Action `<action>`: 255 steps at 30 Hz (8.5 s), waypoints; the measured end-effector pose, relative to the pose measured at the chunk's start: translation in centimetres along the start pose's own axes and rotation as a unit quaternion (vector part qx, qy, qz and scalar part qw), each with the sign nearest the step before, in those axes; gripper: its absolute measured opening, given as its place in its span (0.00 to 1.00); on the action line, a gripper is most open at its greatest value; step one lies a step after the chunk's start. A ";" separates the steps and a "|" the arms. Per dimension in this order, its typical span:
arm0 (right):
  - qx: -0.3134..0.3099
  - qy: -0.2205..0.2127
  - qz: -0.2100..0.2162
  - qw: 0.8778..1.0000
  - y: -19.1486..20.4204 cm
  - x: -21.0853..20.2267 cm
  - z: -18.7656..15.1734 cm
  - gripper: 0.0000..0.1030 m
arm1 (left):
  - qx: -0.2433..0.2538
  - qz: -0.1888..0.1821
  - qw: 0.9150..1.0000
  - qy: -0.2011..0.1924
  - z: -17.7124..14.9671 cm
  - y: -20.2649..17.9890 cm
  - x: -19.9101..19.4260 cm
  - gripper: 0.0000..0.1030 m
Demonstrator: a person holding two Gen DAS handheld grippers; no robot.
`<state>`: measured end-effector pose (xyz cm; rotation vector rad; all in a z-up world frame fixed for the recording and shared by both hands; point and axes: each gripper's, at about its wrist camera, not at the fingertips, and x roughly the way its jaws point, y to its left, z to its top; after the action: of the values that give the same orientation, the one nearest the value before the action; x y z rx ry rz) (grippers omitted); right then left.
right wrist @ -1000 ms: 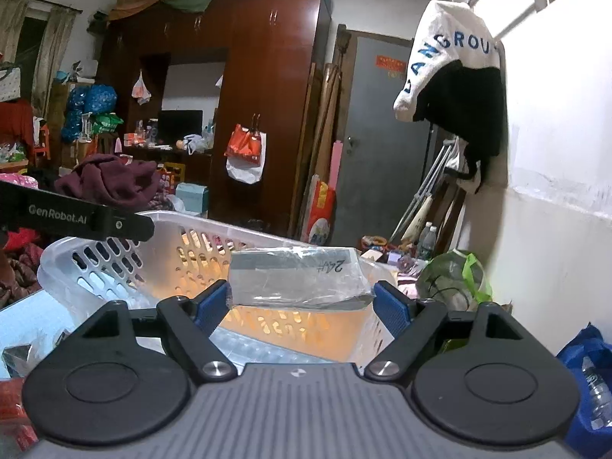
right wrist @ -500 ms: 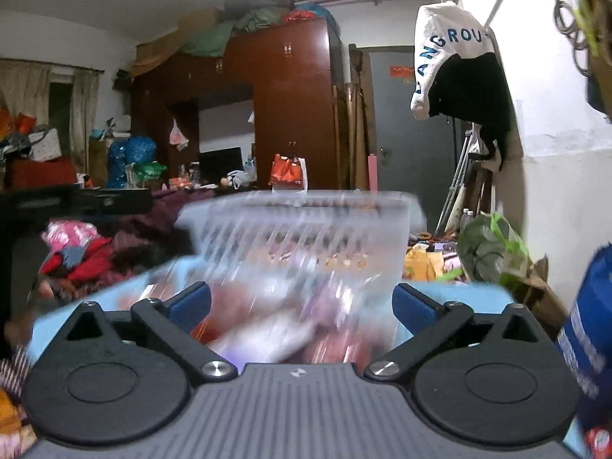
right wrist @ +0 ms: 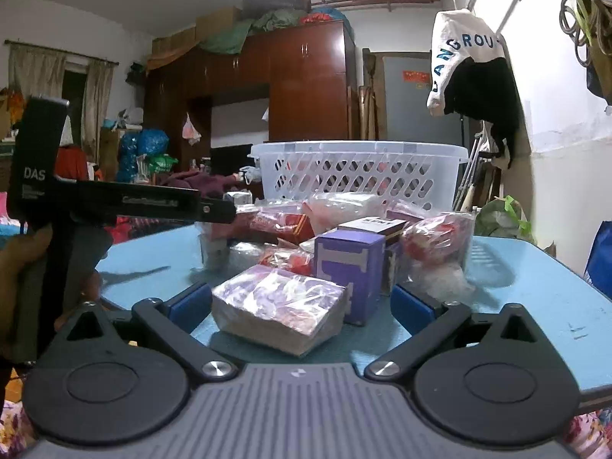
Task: Organize objects
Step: 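Grasp the foil-wrapped box with the right gripper while the left grasps the red-white box, then lift both boxes over the white basket and release them inside, then grasp the clear bag with dark item in left gripper while right grasps red-item bag, then carry both bags over the white basket and open both grippers, then grasp a labeled clear bag with the left gripper while the right grasps a labeled packet, then move both items over the white basket and release them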
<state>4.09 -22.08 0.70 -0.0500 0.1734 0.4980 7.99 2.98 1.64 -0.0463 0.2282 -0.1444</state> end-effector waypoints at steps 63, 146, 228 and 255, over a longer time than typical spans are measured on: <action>0.055 0.019 -0.032 0.998 -10.2 7.6 11.4 1.00 | -0.035 -0.029 0.999 -0.019 11.3 1.2 7.3 0.83; 0.022 -0.053 0.016 0.998 -9.5 0.0 4.7 0.47 | -0.071 -0.018 0.996 -0.044 3.2 4.6 2.0 0.47; 0.062 0.017 0.023 0.998 -13.9 2.7 2.9 0.33 | 0.012 -0.054 0.997 0.053 1.1 2.4 1.5 0.40; -0.008 -0.097 0.026 0.995 -9.3 0.8 11.7 0.33 | -0.041 -0.108 0.990 -0.076 9.2 1.6 0.4 0.40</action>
<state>11.06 -28.85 12.09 -0.0124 -0.0194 0.5540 10.74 4.78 10.36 -0.1630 0.0757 -0.3468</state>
